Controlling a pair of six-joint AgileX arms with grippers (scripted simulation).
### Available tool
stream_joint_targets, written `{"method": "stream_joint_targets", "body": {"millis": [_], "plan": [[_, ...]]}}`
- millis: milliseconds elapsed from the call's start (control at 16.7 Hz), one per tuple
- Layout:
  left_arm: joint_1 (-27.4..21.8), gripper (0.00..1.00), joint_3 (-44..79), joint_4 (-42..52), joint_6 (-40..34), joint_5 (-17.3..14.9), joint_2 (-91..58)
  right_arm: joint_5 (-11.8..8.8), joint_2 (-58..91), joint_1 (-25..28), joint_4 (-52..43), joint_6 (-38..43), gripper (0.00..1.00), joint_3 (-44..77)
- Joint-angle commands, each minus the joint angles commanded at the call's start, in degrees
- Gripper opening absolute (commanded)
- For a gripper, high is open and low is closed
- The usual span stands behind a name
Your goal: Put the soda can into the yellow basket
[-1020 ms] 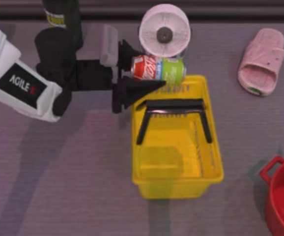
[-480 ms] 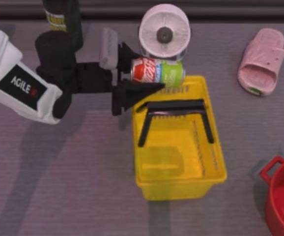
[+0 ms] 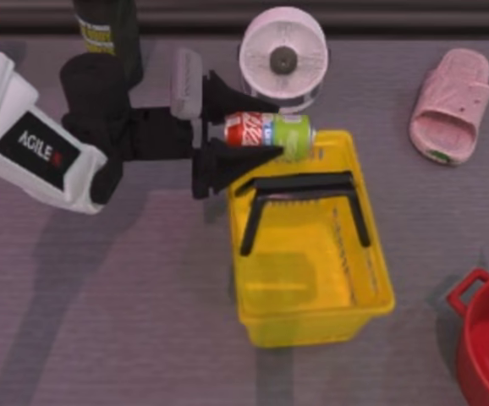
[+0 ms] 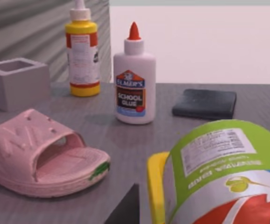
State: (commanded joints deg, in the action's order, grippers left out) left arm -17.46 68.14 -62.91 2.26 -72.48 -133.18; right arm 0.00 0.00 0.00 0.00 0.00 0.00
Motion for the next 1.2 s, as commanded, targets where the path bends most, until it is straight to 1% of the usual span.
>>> {"method": "stream_joint_targets", "body": {"millis": [60,120,540,720,840,960,1080,1200], "plan": [[0.0,0.98,0.0,0.0,0.0,0.0,0.0,0.0,0.0,0.0,0.0,0.0,1.0,0.0],[0.0,1.0,0.0,0.0,0.0,0.0,0.0,0.0,0.0,0.0,0.0,0.0,1.0,0.0],[0.0,1.0,0.0,0.0,0.0,0.0,0.0,0.0,0.0,0.0,0.0,0.0,1.0,0.0],[-0.11,1.0,-0.22,0.45,-0.07,0.49,0.74,-0.03,0.53,0.26,-0.5,-0.35,1.0,0.5],[0.31,1.0,-1.64,2.06,-0.68,2.36,3.43,-0.1,3.28,1.5,-2.95,-2.08,1.0,3.11],[1.21,1.0,-4.07,4.78,-1.65,5.59,8.29,-0.13,8.07,3.38,-6.86,-4.83,1.0,7.72],[2.52,1.0,-7.35,8.42,-2.81,9.87,15.2,-0.12,15.21,5.87,-12.19,-8.57,1.0,14.58],[4.13,1.0,-11.47,12.84,-4.02,14.97,23.98,-0.1,24.14,8.72,-18.34,-12.89,1.0,22.96]]}}
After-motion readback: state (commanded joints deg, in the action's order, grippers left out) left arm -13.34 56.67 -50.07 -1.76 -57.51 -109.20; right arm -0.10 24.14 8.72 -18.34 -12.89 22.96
